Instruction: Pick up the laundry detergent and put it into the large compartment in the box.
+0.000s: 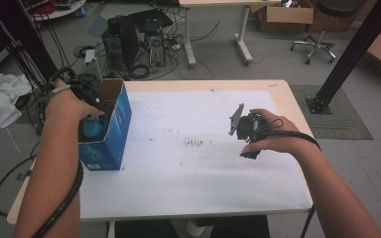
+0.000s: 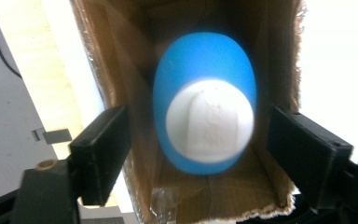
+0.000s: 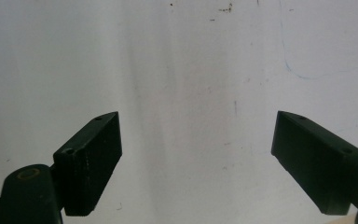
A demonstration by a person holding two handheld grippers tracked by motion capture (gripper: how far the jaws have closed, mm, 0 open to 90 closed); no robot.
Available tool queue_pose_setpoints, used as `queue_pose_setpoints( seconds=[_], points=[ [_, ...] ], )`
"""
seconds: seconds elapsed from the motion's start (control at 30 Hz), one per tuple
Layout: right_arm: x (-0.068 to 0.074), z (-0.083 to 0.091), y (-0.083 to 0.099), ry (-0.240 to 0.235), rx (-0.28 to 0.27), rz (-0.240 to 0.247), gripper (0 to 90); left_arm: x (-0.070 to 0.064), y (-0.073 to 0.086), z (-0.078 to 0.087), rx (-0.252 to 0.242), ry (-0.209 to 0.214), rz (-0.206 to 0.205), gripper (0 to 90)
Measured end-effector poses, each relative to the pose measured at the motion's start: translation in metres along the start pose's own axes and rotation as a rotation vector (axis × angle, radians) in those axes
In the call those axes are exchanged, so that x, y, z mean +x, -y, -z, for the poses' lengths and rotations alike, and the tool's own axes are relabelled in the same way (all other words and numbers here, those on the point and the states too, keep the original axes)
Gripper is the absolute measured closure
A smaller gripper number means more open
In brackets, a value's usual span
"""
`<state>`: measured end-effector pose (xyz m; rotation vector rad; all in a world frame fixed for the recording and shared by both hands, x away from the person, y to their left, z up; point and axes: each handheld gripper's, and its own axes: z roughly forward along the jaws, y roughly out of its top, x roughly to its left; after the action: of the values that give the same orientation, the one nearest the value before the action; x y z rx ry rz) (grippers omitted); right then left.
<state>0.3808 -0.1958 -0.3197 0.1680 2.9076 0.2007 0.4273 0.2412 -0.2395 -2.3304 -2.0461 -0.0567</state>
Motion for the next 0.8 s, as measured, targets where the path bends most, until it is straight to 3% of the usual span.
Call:
queue_pose_setpoints(
  seconds=[0.4, 0.6, 0.8],
  points=[
    [0.000, 0.003, -0.001, 0.002, 0.001, 0.006, 16.2, -0.009, 0.004, 0.026, -0.020, -0.017, -0.050, 16.2],
    [0.000, 0.003, -0.001, 0.004, 0.001, 0.003, 16.2, -0.017, 0.005, 0.045, -0.057, -0.029, -0.079, 14.1],
    [0.001, 0.004, 0.000, 0.002, 0.005, -0.002, 16.2, -0.026, 0.005, 0.058, -0.068, -0.004, -0.127, 7.7]
  ],
)
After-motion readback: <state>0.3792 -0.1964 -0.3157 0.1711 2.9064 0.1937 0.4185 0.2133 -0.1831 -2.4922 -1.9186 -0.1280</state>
